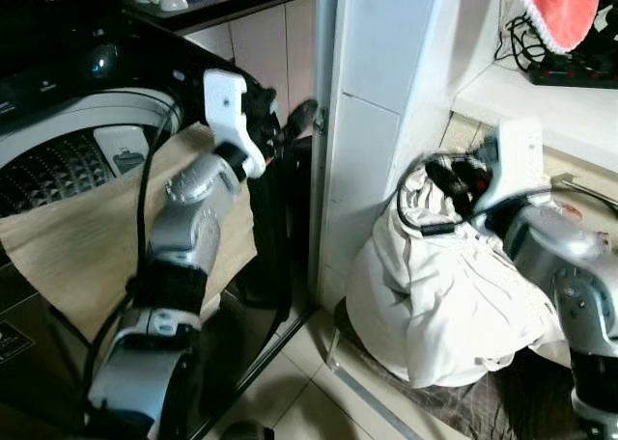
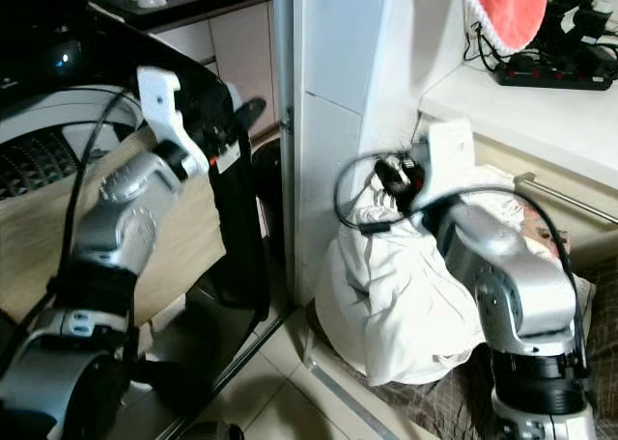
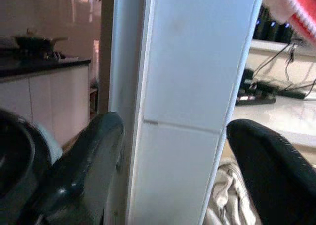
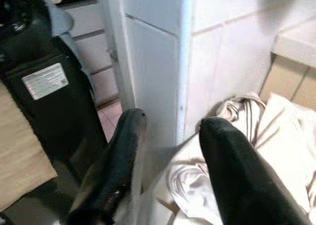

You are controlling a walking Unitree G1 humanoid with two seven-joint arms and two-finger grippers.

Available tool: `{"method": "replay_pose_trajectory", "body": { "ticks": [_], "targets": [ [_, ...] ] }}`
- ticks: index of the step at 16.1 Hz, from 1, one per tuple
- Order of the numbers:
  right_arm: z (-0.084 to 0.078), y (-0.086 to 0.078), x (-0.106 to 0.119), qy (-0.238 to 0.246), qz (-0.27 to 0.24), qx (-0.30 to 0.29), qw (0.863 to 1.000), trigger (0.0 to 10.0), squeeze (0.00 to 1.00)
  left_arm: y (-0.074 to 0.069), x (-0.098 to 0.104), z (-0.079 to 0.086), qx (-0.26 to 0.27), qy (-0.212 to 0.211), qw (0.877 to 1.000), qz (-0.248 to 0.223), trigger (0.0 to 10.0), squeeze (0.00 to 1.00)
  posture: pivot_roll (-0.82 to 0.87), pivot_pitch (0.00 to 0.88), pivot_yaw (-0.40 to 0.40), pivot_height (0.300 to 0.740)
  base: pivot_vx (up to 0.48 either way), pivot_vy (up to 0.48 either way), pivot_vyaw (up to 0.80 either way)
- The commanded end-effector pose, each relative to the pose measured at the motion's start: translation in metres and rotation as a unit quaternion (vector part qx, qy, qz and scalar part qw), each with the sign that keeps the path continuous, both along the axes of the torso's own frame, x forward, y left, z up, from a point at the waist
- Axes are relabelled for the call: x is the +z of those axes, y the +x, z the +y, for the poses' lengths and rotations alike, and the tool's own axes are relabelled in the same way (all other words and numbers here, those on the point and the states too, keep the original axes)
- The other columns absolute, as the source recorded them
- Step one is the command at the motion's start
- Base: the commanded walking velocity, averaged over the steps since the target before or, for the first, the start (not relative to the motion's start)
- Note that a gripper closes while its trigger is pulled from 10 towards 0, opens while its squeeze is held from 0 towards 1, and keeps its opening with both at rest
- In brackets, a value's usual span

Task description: Clothes washing

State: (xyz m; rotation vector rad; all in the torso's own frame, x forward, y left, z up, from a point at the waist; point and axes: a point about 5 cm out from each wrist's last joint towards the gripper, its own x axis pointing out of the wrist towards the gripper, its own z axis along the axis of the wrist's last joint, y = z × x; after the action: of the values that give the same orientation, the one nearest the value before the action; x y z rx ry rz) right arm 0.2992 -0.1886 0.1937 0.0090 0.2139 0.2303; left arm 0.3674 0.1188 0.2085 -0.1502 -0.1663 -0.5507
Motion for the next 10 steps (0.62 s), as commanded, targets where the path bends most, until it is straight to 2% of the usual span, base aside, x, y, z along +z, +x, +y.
{"method": "replay_pose_trajectory", "body": {
  "ticks": [1, 3, 5, 8, 9, 10],
  "targets": [
    [-0.006, 0.002, 0.002, 0.001, -0.017, -0.016, 1.0, 10.0, 1.0, -0.005, -0.003, -0.003, -0.005, 0.02, 1.0, 0.005, 10.0, 1.0, -0.03, 0.0, 0.024, 0.74, 0.0, 0.0, 0.0],
    [-0.012, 0.003, -0.009, -0.002, -0.012, -0.026, 1.0, 10.0, 1.0, -0.011, -0.02, 0.001, 0.011, 0.041, 0.999, 0.026, 10.0, 1.0, -0.03, 0.0, 0.017, 0.74, 0.0, 0.0, 0.0],
    [-0.018, 0.004, -0.021, 0.003, -0.01, -0.034, 0.999, 10.0, 1.0, -0.016, -0.036, 0.021, 0.059, 0.057, 0.995, 0.054, 10.0, 1.0, -0.03, 0.0, 0.007, 0.74, 0.0, 0.0, 0.0],
    [-0.023, 0.004, -0.03, 0.005, -0.008, -0.048, 0.999, 10.0, 1.0, -0.023, -0.042, 0.039, 0.1, 0.085, 0.989, 0.066, 10.0, 1.0, -0.02, 0.0, 0.008, 0.74, 0.0, 0.0, 0.0],
    [-0.024, 0.004, -0.031, -0.003, -0.015, -0.05, 0.999, 10.0, 1.0, -0.024, -0.046, 0.042, 0.115, 0.096, 0.985, 0.082, 10.0, 0.84, -0.02, 0.0, 0.014, 0.74, 0.0, 0.0, 0.0],
    [-0.024, 0.004, -0.032, -0.025, -0.023, -0.05, 0.998, 10.0, 1.0, -0.025, -0.053, 0.042, 0.117, 0.107, 0.982, 0.106, 10.0, 0.0, -0.02, 0.0, 0.02, 0.74, 0.0, 0.0, 0.0]
  ]
}}
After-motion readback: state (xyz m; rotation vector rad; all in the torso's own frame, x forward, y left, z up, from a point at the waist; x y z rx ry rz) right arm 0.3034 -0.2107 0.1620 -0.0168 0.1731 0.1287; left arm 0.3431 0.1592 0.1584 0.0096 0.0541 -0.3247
